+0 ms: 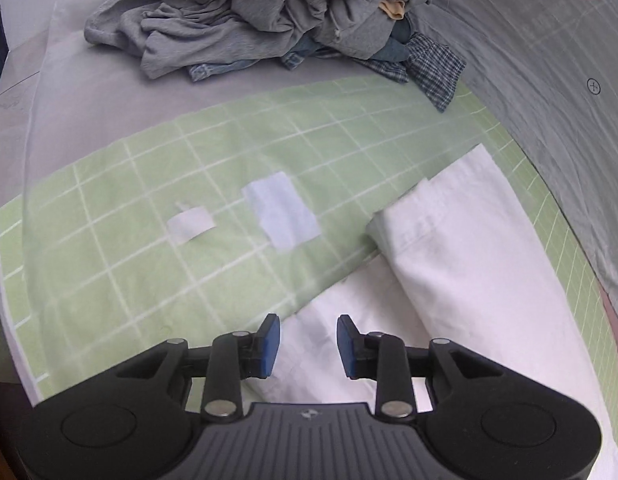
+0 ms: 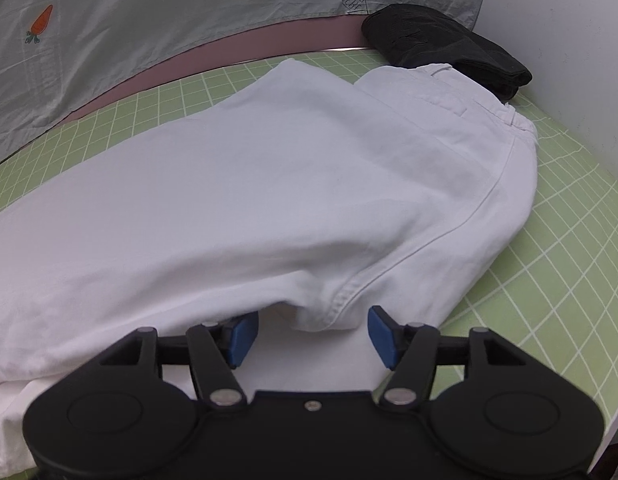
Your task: Fold clothes
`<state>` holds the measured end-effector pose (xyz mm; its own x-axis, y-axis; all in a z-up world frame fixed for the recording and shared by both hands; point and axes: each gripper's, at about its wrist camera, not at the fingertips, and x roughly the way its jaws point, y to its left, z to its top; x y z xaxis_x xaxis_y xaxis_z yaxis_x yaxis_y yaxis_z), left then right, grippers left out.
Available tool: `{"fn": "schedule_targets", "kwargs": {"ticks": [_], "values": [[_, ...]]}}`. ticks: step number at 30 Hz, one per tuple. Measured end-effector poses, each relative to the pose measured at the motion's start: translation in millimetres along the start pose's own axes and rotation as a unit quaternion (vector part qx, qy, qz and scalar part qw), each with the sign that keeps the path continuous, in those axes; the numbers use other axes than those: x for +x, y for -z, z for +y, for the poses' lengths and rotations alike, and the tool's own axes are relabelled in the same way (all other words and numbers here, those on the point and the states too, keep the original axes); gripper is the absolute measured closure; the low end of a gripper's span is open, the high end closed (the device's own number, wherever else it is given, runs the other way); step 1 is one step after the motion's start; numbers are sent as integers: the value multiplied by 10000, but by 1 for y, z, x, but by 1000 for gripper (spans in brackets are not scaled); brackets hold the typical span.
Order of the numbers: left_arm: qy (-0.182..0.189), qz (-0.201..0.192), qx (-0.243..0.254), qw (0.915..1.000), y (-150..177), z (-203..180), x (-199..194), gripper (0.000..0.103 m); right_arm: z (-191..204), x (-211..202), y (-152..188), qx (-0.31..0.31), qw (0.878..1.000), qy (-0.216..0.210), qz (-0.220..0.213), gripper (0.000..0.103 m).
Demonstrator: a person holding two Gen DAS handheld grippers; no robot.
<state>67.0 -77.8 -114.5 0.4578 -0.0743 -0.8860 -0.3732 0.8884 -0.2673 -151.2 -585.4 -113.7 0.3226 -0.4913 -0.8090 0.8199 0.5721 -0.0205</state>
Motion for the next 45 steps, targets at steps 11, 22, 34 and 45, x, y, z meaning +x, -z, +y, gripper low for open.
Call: {"fn": "schedule_targets", "kwargs": {"ticks": [11,22,34,45], "values": [[-361,178,286,9988,24,2,-6,57,-21,-6,24,263,9992,57,291,37],[1,152,-184,9997,27,2,-5,85,-52,3,29,1194,9916,-370,335,31],[513,-635,238,9964,19,-7,-52,101,-60,-13,15,442,9989,-8,-161,103],[-139,-307,236,9992,34,14,-31,87,-60,-7,24,172,9997,177,15,88]]}}
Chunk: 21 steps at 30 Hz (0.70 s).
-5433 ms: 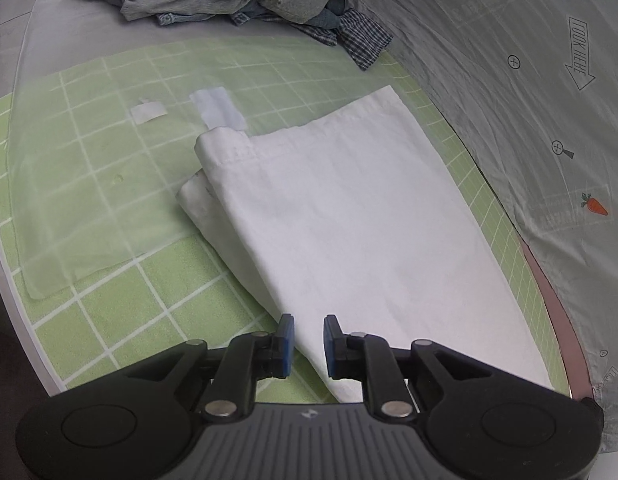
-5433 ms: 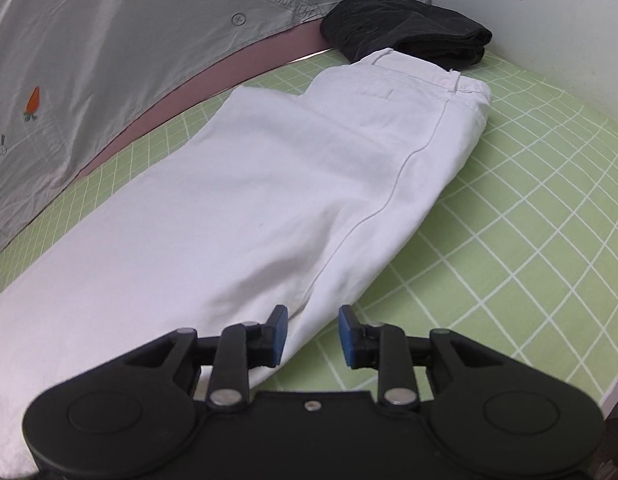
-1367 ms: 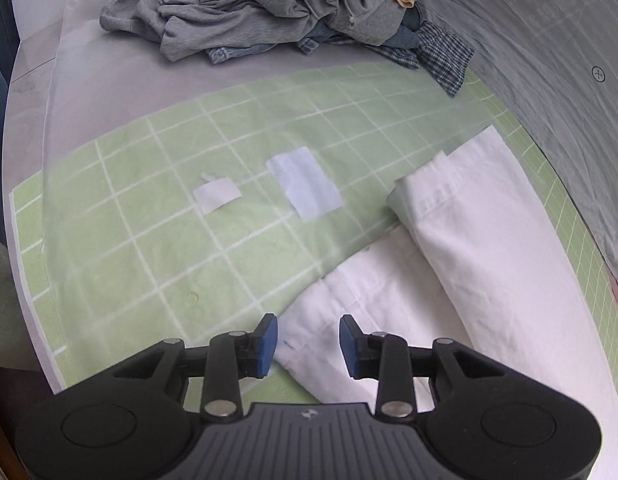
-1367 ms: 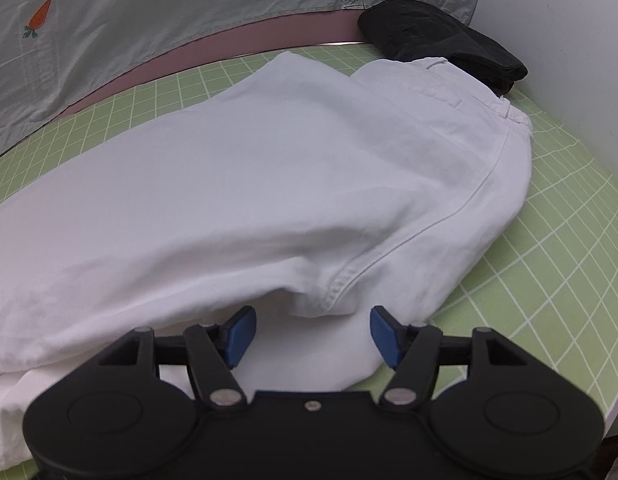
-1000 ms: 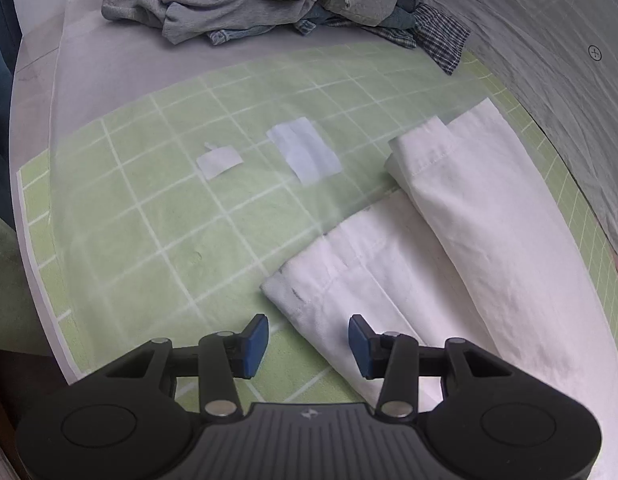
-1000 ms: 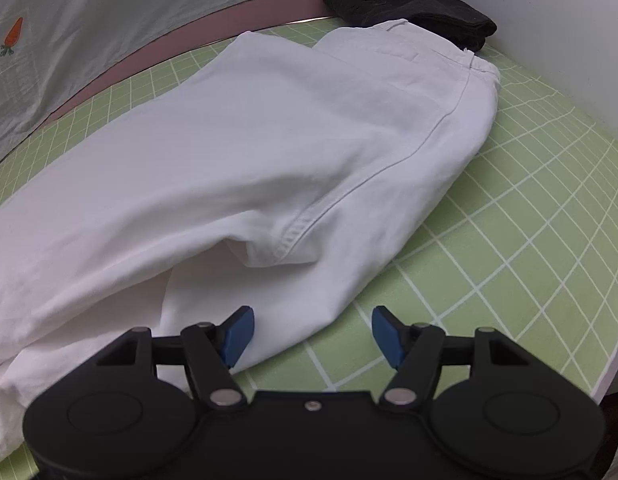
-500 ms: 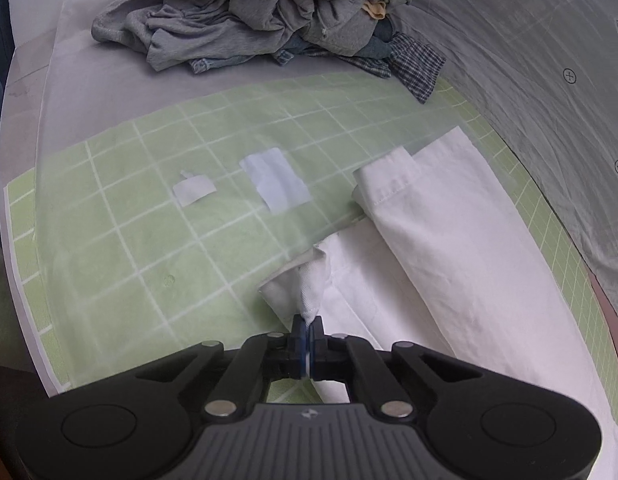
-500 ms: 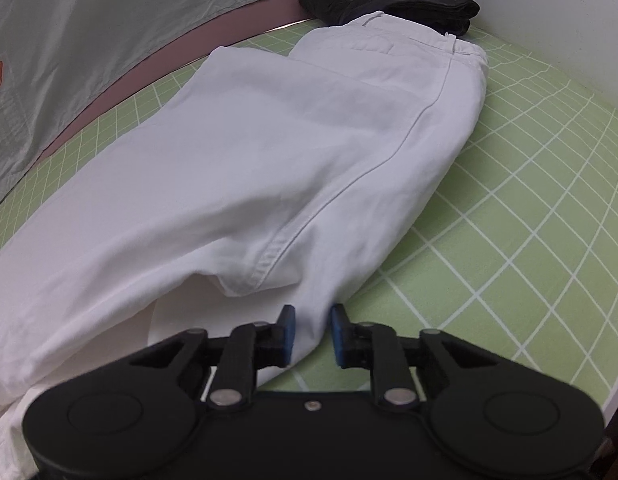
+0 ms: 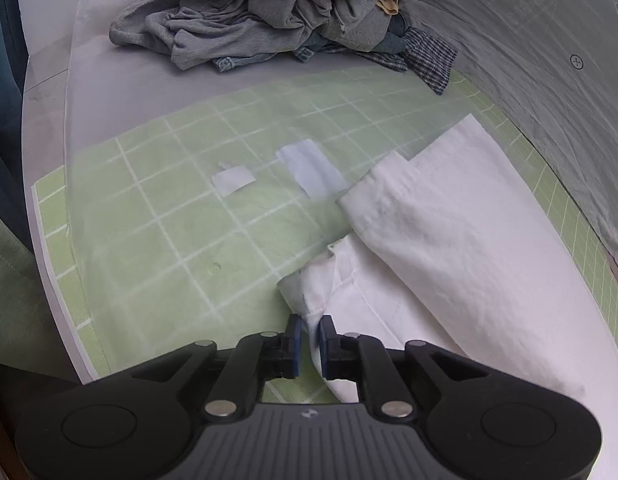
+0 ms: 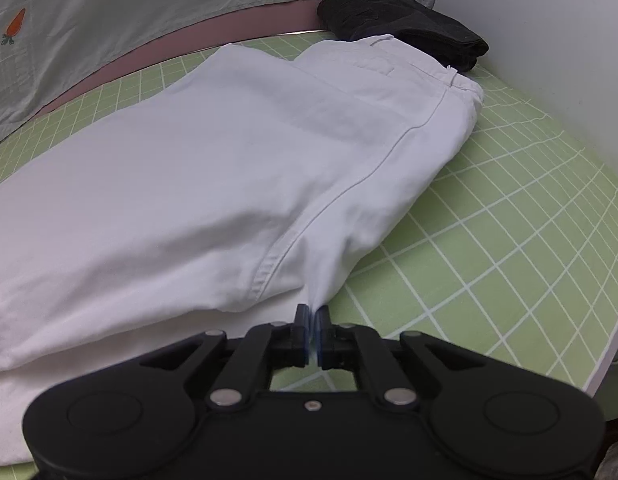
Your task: Fold clothes
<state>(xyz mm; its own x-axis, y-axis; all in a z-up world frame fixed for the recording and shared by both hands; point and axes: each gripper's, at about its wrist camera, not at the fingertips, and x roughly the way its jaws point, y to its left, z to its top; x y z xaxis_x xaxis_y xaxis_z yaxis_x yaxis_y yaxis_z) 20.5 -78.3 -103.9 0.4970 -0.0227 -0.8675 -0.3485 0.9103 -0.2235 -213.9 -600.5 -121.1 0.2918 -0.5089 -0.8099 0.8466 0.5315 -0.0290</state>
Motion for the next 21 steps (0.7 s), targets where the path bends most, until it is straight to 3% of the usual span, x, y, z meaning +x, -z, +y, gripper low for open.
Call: {"fn": "schedule_targets", "kwargs": {"ticks": [1,3,6,11,21], "values": [[-29,-46,-41,10000,-3,1,-4,85,0,-4,-2,17,10000,0,-57,76],[-80,-146,-208,9996,-9,3,-11,77,-1,-12,-5,79,9998,-15,-183,68],[62,-173,-467,9987,-18,4,-15,70,-1,-24,-9,368,9987,-99,-327,68],[280,-163,-538,9980,-29,-10,-9,62,9,-24,-7,806,9952,-544,-139,67],[562,158,-643,9962,-39,-29,19,54,10,-15,-9,1135,9923,-499,41,64]]}}
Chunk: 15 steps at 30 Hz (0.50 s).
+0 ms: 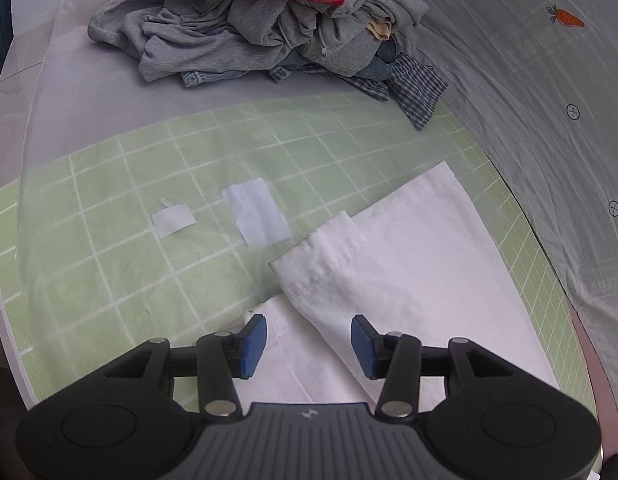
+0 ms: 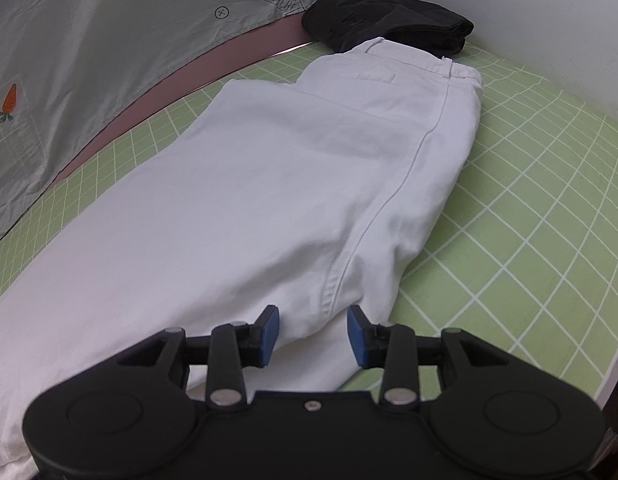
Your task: Fold clothes
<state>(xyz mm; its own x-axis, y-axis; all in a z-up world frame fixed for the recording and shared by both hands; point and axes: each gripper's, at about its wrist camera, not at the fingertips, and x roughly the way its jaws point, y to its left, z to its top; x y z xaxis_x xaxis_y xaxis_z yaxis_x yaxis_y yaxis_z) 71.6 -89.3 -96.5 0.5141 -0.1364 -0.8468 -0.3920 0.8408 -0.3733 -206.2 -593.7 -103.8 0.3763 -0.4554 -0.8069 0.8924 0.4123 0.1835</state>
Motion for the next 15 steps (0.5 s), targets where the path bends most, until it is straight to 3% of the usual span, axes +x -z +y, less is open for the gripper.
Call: {"fn": "schedule_targets", "kwargs": {"ticks": [7,15], "values": [[6,10,-434,9991,-14,7,22,52,-7,9,-1,416,9990,-26,156,57],[110,-121,-388,9991,-23,1,29,54,-10,20,-3,874,9954,-215,314,57]]}}
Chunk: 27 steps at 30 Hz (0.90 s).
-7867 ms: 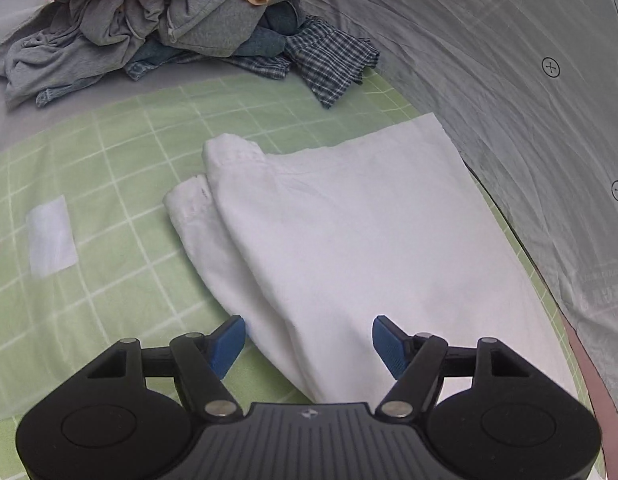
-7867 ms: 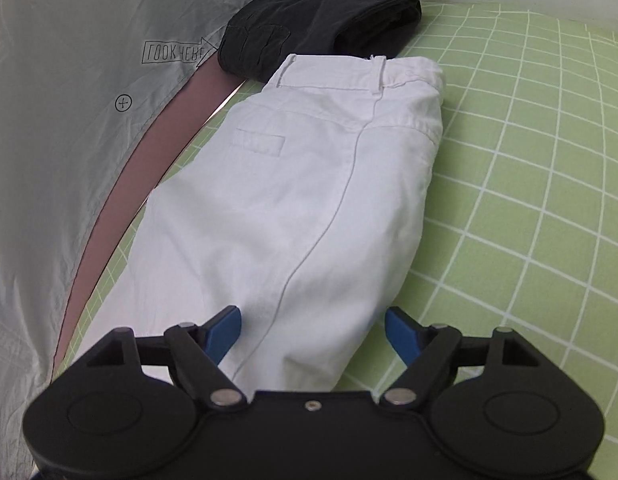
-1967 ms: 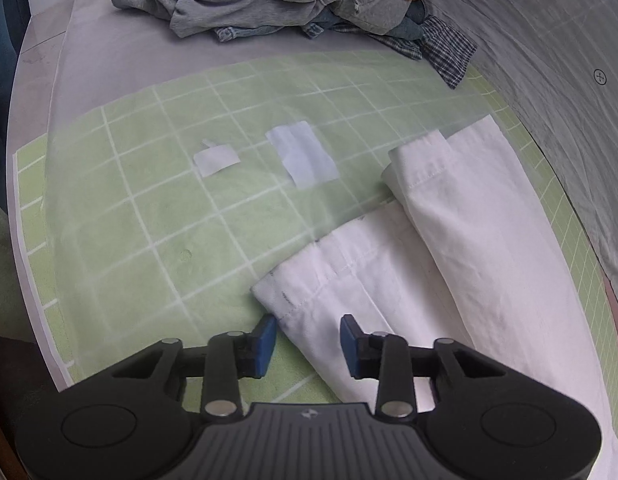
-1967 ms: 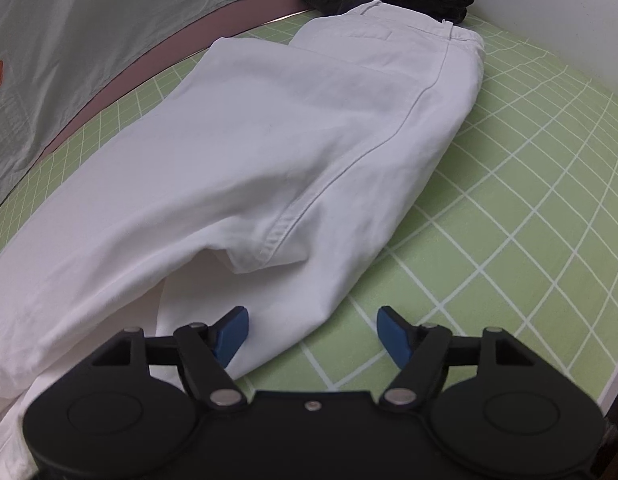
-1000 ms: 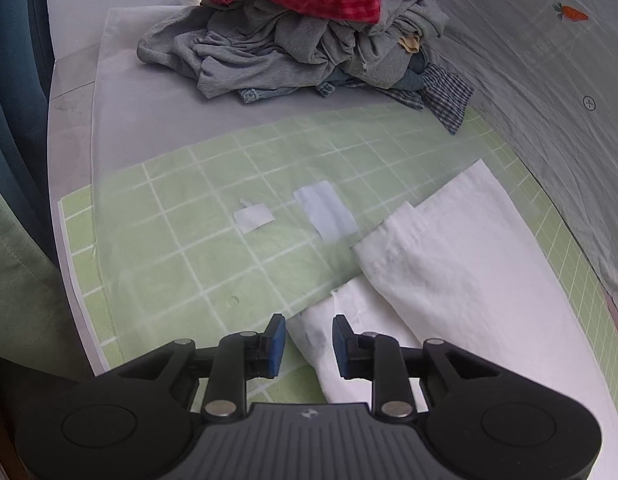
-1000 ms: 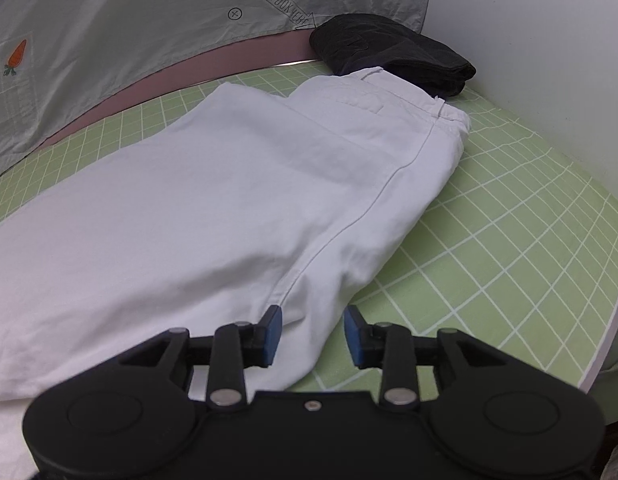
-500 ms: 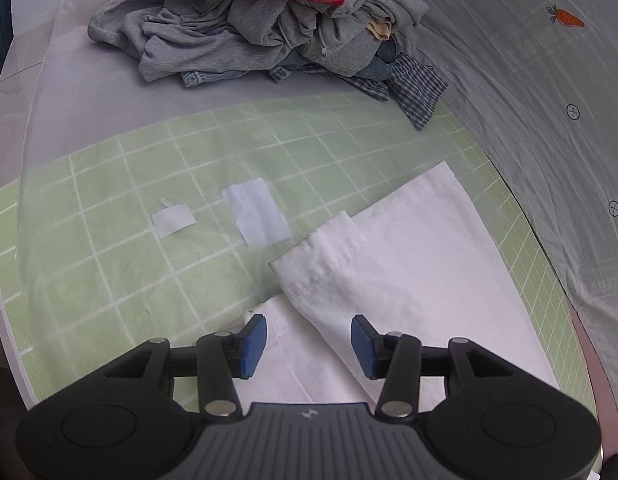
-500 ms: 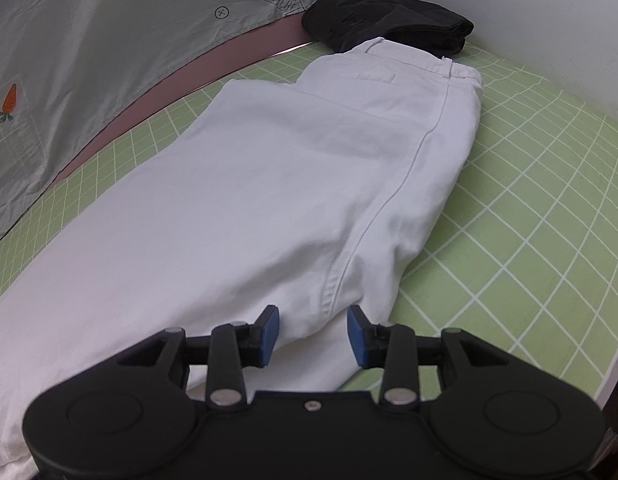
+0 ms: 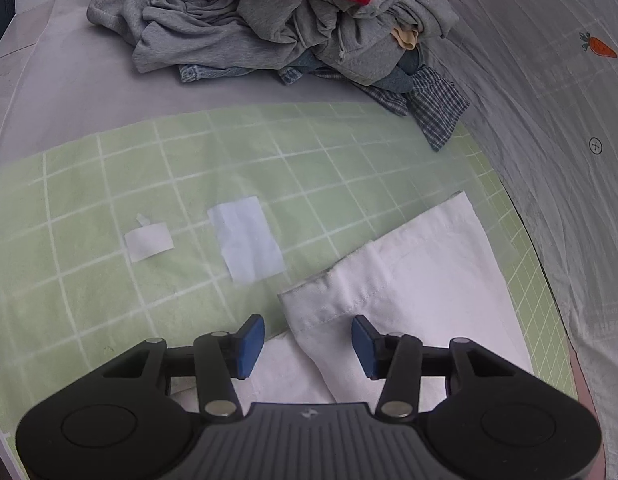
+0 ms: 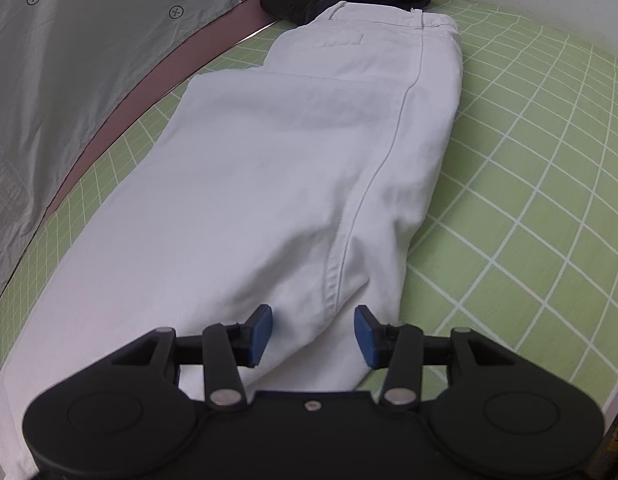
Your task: Fold clothes
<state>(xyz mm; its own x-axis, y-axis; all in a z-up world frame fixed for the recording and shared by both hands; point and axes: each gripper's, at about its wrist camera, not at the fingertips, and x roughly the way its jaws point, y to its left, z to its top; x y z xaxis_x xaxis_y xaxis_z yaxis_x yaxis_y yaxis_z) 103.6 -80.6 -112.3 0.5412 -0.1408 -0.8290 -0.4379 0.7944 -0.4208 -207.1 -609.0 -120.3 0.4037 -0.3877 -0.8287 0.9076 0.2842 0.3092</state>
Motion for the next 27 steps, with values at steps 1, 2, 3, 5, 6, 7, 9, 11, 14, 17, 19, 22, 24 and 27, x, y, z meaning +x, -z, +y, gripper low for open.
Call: {"fn": "schedule_targets", "kwargs": {"ticks": [1,2,3,5,6,7,9,11,14,17,19,22,24,27], "values": [[36,-14,3,10000,-1,-1,1,54,0,1,0,33,10000,-49,2,59],[73,-29,5,10000,-1,-2,1,55,0,1,0,53,9999,-89,1,61],[116,-28,30,9999,-2,-3,3,61,1,1,0,68,9999,-121,0,66],[178,-24,96,9998,-3,-5,7,73,0,1,0,61,9999,-156,-25,71],[190,-27,134,9997,-4,-6,8,81,0,1,0,72,9998,-202,-40,76],[201,-29,173,9996,-5,-7,10,87,-1,0,1,88,9996,-254,-53,82],[275,-41,130,9995,-6,-6,7,95,-3,-1,0,111,9994,-302,-90,87],[294,-102,151,9994,-4,-6,2,97,-5,-4,-1,145,9992,-353,-149,91],[300,-166,157,9993,-1,-2,-8,98,-8,-10,-2,201,9984,-451,-272,93],[293,-200,136,9993,1,6,-21,99,-9,-15,-3,199,9977,-534,-355,94],[294,-259,122,9992,2,11,-34,99,-6,-19,-5,92,9974,-565,-443,95],[290,-401,136,9987,4,17,-57,100,-1,-28,-10,-108,9960,-631,-616,97],[325,-551,164,9978,6,18,-75,100,1,-37,-14,-235,9946,-681,-746,98],[538,-646,8,9965,4,21,-99,100,3,-53,-21,-450,9919,-731,-933,99]]}}
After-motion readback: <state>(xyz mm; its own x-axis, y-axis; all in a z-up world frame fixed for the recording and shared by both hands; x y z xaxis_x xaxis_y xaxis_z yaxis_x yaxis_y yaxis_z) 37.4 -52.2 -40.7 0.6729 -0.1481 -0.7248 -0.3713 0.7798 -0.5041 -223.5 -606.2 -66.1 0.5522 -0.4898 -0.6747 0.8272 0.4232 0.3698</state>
